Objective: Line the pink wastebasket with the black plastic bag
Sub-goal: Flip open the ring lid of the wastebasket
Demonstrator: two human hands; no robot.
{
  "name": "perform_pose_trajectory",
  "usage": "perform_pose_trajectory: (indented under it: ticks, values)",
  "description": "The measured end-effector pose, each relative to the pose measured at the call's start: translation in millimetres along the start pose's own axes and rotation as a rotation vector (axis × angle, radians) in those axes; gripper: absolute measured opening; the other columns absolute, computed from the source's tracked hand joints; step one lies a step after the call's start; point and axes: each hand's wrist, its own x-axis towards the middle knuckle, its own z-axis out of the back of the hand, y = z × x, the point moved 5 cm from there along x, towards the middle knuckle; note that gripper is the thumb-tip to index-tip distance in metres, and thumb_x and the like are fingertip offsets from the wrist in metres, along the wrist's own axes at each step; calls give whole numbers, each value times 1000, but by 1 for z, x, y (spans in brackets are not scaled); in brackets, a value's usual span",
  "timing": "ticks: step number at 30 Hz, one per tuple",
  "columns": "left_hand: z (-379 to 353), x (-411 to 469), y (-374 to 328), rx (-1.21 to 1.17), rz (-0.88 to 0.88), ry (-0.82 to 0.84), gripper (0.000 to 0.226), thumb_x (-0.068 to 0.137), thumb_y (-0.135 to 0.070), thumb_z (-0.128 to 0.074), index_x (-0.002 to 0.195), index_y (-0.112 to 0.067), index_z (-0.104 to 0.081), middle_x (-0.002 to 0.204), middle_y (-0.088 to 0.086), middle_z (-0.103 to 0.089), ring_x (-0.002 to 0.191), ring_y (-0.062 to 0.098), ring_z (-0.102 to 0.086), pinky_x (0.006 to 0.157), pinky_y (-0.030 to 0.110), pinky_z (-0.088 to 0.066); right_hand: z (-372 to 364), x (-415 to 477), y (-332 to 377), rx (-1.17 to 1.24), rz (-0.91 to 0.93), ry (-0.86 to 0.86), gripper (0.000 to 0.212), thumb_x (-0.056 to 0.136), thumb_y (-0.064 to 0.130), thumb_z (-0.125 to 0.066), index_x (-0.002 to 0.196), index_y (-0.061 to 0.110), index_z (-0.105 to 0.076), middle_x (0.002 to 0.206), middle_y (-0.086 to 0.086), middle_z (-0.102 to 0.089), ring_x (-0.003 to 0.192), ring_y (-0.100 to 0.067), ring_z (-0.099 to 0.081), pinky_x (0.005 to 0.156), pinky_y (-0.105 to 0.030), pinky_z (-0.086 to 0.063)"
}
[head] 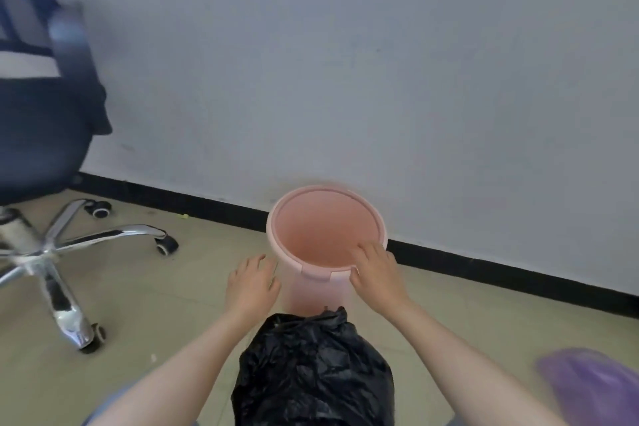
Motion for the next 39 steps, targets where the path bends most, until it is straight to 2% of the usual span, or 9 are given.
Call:
perform_pose_trajectory:
  ticks: [3, 8, 14, 19, 23, 26, 29, 33, 39]
  values:
    - [0, -1, -2, 14, -6, 27, 42, 93, -24, -36, 135, -15, -36, 149, 5, -32, 134, 23, -29, 106, 35, -29, -10, 9, 3, -14, -43, 111, 36, 87, 13, -41, 123, 11, -47, 129, -10, -51, 120, -29, -42, 94, -38, -34]
    - [-17, -8, -7, 80, -53, 122, 49, 94, -24, -34, 141, -15, -24, 152, 3, -24, 136, 23, -26, 105, 37, -30, -45, 3, 12, 104, -86, 359, 54, 88, 19, -45, 139, 21, -27, 146, -5, -34, 135, -25, -26, 107, -42, -25]
    - [-47, -16, -16, 128, -106, 337, 65, 94, -26, -35, 146, -16, 3, 158, 6, 6, 144, 26, -4, 113, 43, -21, -64, -2, 6, 142, -103, 323, 64, 82, 10, -46, 139, 24, -22, 148, -1, -26, 138, -24, -18, 106, -44, -26]
    - [-44, -16, -20, 111, -106, 274, 65, 94, -25, -35, 146, -16, 3, 158, 5, 3, 144, 24, -6, 113, 39, -22, -62, -8, -9, 42, -71, 250, 59, 74, 8, -54, 129, 27, -40, 110, -11, -52, 104, -30, -47, 85, -36, -37]
    - [-41, -10, -24, 105, -126, 228, 65, 94, -23, -34, 146, -14, 4, 158, 5, 4, 144, 22, -5, 114, 39, -20, -54, -17, -21, -66, 12, 205, 48, 40, 31, -86, 83, 31, -66, 63, 2, -59, 59, -18, -61, 53, -23, -50]
    - [-49, -11, -30, 105, -112, 271, 68, 94, -24, -34, 145, -11, 8, 157, 7, 10, 145, 23, 4, 117, 39, -13, -50, -23, -22, 55, 9, 276, 41, 64, 23, -77, 102, 25, -62, 86, -11, -63, 83, -32, -61, 74, -38, -50]
    - [-59, -17, -32, 95, -71, 303, 77, 92, -24, -38, 143, -3, 15, 155, 13, 19, 144, 27, 14, 118, 36, -4, -57, -29, -18, 71, -38, 365, 42, 90, 25, -49, 131, 30, -41, 134, -14, -44, 129, -34, -30, 110, -49, -19]
    - [-66, -19, -36, 101, -41, 365, 90, 86, -27, -45, 139, 3, 21, 151, 19, 27, 140, 31, 23, 117, 36, 5, -63, -32, -12, 75, -59, 359, 42, 95, 23, -40, 135, 34, -32, 150, -14, -25, 141, -35, -6, 114, -54, 3]
    - [-67, -15, -41, 56, -2, 436, 95, 83, -22, -48, 136, 5, 27, 148, 20, 33, 138, 32, 28, 117, 36, 6, -61, -23, -19, 30, -29, 346, 40, 93, 24, -44, 131, 32, -39, 141, -9, -39, 137, -31, -19, 112, -54, -7]
